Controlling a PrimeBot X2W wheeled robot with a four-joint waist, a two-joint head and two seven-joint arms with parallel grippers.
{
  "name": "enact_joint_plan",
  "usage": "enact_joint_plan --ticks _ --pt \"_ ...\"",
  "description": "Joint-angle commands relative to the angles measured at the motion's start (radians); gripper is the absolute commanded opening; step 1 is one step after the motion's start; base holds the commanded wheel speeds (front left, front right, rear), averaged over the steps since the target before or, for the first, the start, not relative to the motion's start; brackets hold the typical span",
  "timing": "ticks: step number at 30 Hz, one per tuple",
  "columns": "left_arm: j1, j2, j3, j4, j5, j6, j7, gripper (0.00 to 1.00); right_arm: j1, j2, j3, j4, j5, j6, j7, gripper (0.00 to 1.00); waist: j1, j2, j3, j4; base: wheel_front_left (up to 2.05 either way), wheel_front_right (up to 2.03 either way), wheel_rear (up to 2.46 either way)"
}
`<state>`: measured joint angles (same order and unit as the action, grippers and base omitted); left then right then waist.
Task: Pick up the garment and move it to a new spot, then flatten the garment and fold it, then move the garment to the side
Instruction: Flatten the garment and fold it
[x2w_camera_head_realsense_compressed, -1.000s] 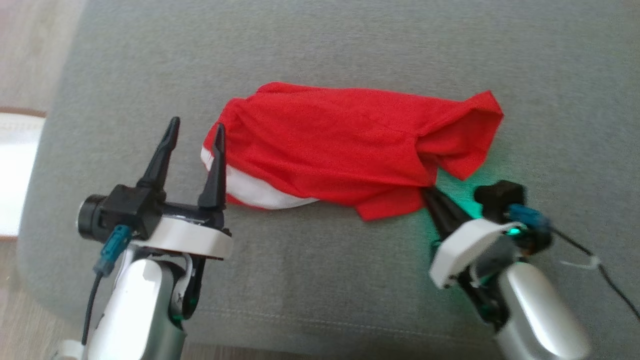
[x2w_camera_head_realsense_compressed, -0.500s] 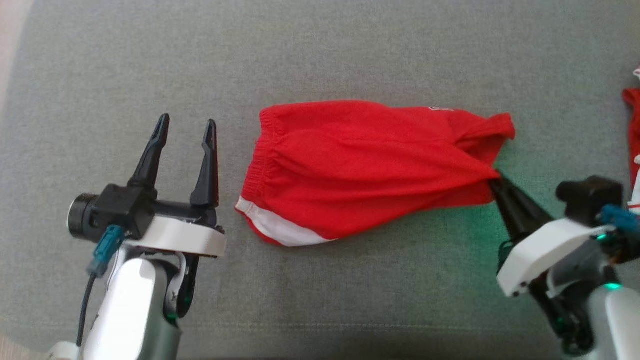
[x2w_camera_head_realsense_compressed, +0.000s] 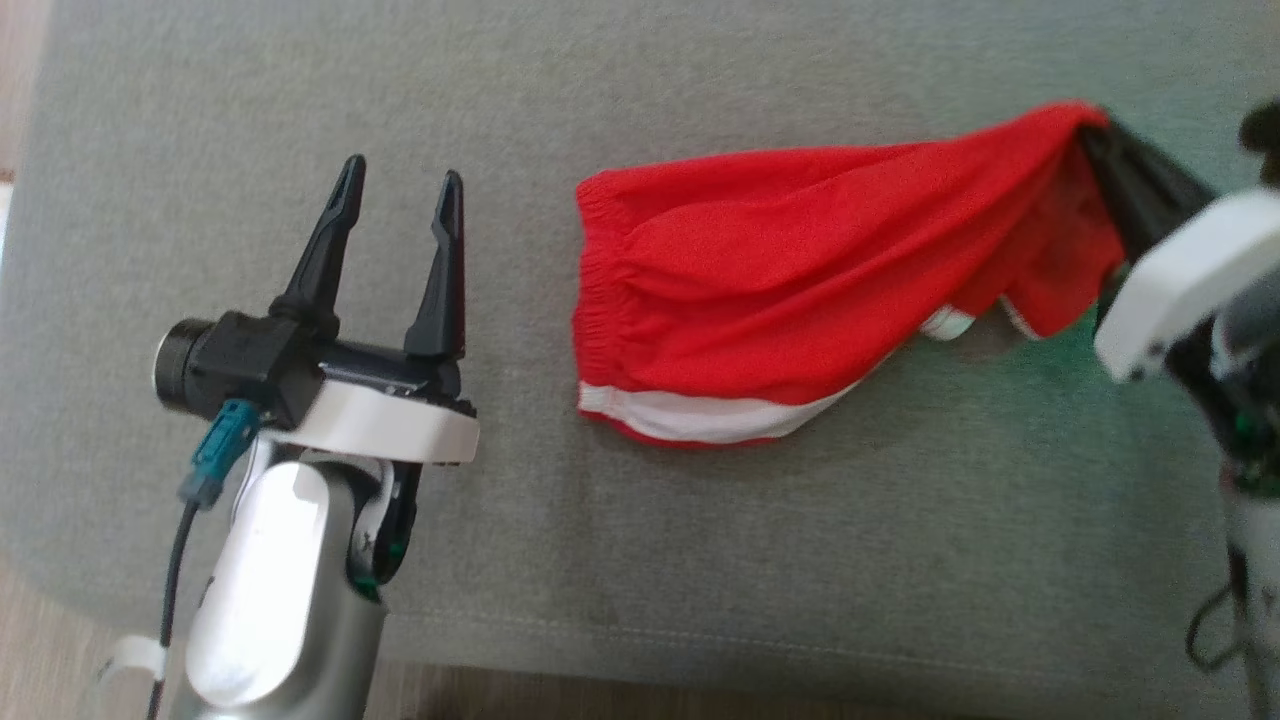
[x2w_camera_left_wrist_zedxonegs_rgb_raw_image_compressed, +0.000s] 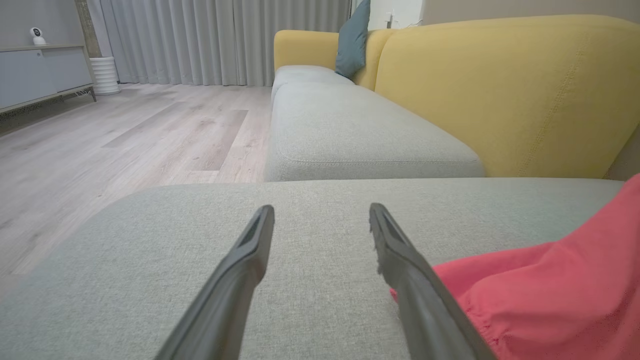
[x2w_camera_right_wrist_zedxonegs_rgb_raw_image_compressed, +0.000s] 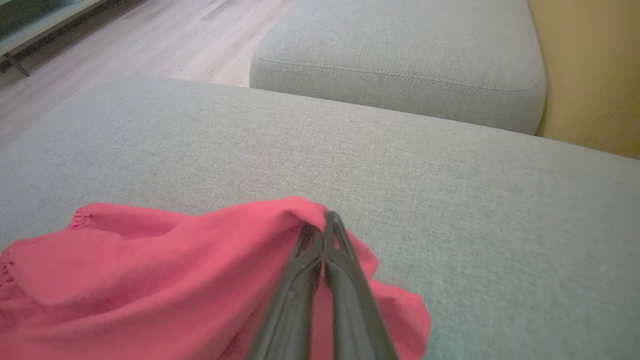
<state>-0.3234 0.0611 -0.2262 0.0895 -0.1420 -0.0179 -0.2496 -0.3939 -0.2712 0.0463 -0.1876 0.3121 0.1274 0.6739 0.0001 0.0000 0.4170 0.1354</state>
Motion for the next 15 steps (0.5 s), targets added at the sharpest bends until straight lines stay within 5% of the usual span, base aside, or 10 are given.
enact_joint_plan --ticks 1,8,10,11,15 --pt "-0.032 0.011 0.024 -0.034 0.011 -0.003 -0.012 1.00 -0.034 -0.015 0.018 -0.017 0.014 0.003 0.006 0.00 -0.0001 0.0000 0.028 0.025 0.00 0.00 0.00" --pt "-0.053 0.002 0.027 -0.023 0.018 -0.012 -0.012 1.00 -0.167 -0.030 0.063 0.200 0.069 0.003 -0.114 0.00 -0.0001 0.0000 0.049 0.032 0.00 0.00 0.00" --pt "-0.053 0.000 0.030 -0.019 0.022 -0.013 -0.012 1.00 -0.172 -0.023 0.078 0.259 0.088 0.003 -0.186 0.59 -0.0001 0.0000 0.045 0.026 0.00 0.00 0.00" --pt "-0.051 0.000 0.031 -0.016 0.024 -0.014 -0.012 1.00 -0.166 -0.018 0.082 0.287 0.093 0.003 -0.221 1.00 -0.0001 0.0000 0.041 0.022 0.00 0.00 0.00" --pt "-0.035 -0.002 0.040 -0.007 0.029 -0.015 -0.012 1.00 -0.115 0.014 0.074 0.354 0.103 0.003 -0.382 1.00 -0.0001 0.0000 0.014 0.003 0.00 0.00 0.00"
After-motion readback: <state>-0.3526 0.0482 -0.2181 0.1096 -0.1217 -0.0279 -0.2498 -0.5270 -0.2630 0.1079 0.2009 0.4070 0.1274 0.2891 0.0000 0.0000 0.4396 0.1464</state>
